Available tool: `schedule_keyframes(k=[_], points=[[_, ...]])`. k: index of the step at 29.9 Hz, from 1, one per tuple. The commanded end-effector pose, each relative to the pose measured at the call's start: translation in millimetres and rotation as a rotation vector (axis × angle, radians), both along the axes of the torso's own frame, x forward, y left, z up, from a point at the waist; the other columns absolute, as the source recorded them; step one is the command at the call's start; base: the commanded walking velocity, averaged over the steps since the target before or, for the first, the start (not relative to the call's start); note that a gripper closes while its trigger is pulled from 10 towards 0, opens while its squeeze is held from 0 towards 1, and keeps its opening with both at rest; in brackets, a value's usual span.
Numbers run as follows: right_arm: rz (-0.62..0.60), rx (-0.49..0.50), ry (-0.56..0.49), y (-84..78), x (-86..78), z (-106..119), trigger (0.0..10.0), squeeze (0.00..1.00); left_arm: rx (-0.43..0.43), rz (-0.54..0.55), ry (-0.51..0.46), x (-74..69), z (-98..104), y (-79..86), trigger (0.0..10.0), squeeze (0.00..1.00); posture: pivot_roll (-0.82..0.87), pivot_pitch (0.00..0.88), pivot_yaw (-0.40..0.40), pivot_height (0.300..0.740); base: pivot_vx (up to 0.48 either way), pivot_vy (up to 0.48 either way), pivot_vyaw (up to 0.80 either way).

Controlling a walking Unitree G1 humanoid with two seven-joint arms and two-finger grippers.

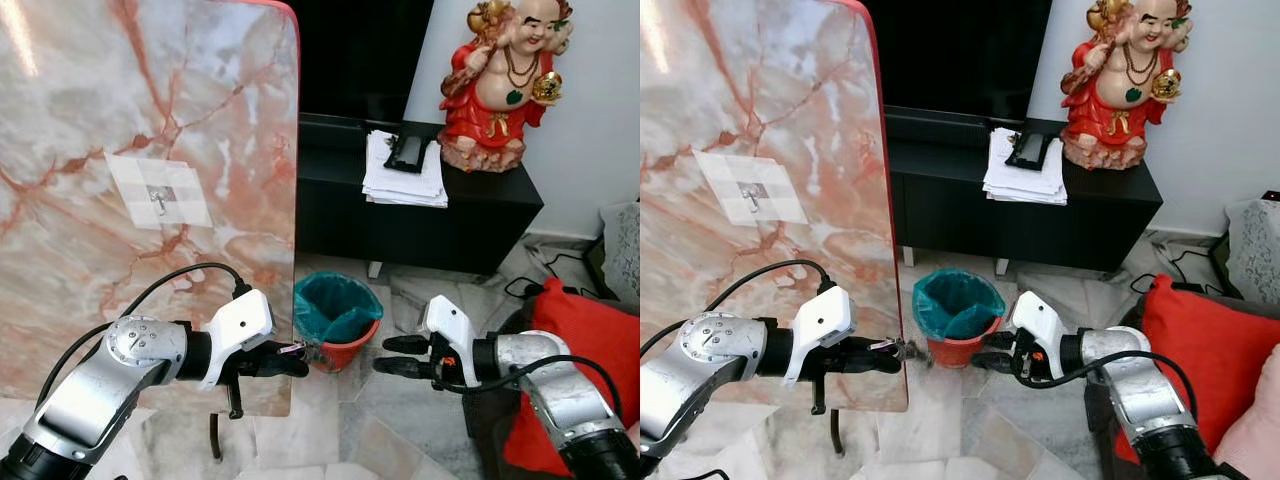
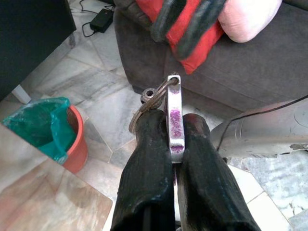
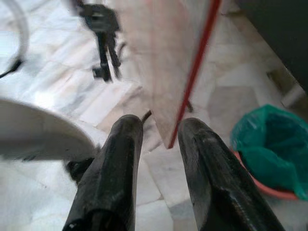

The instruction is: Hang keys on a hook

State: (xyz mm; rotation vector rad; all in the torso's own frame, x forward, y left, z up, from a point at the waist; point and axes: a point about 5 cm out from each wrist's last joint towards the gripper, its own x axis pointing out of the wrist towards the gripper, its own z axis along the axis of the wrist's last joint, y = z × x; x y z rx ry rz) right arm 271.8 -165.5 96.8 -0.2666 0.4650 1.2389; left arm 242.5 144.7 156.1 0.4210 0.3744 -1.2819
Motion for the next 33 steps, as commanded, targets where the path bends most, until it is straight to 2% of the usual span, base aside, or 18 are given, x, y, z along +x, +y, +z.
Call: schedule_keyframes(k=[1,5,10,15,16,26,32,33], points=[[0.086,-0.003,-0.017,5.4,-5.7,7,10.0,0.0,-0.003,-0.054,-0.028,-2.2,5,-10.1,10.0,0.0,-0.02,0.0,-0.084,0.74,0.0,0.0,0.0],[0.171,0.044,-0.014,13.3,-12.3,17,10.0,0.0,-0.006,-0.07,-0.032,-2.5,6,-13.5,10.0,0.0,-0.02,0.0,-0.088,0.74,0.0,0.0,0.0],[0.276,0.044,-0.001,20.3,-21.8,23,10.0,0.0,-0.005,-0.081,-0.041,-2.1,8,-15.5,10.0,0.0,-0.02,0.0,-0.095,0.74,0.0,0.0,0.0],[0.305,0.079,-0.001,28.8,-22.8,30,10.0,0.0,-0.013,-0.088,-0.059,0.0,11,-19.7,10.0,0.0,-0.02,0.0,-0.104,0.74,0.0,0.0,0.0],[0.32,0.086,0.009,30.9,-23.9,31,10.0,1.0,-0.018,-0.089,-0.066,1.1,13,-21.4,10.0,0.0,-0.02,0.0,-0.106,0.74,0.0,0.0,0.0],[0.389,0.131,0.004,49.3,-30.3,42,10.0,1.0,-0.034,-0.095,-0.081,2.6,18,-24.9,10.0,0.0,-0.03,0.0,-0.113,0.74,0.0,0.0,0.0],[0.403,0.113,-0.007,51.4,-31.6,43,10.0,0.98,-0.048,-0.096,-0.096,4.1,23,-28.0,10.0,0.0,-0.03,0.0,-0.118,0.74,0.0,0.0,0.0],[0.414,0.1,-0.01,52.0,-32.5,44,10.0,0.0,-0.051,-0.098,-0.1,4.2,24,-28.9,10.0,0.0,-0.03,0.0,-0.119,0.74,0.0,0.0,0.0]])
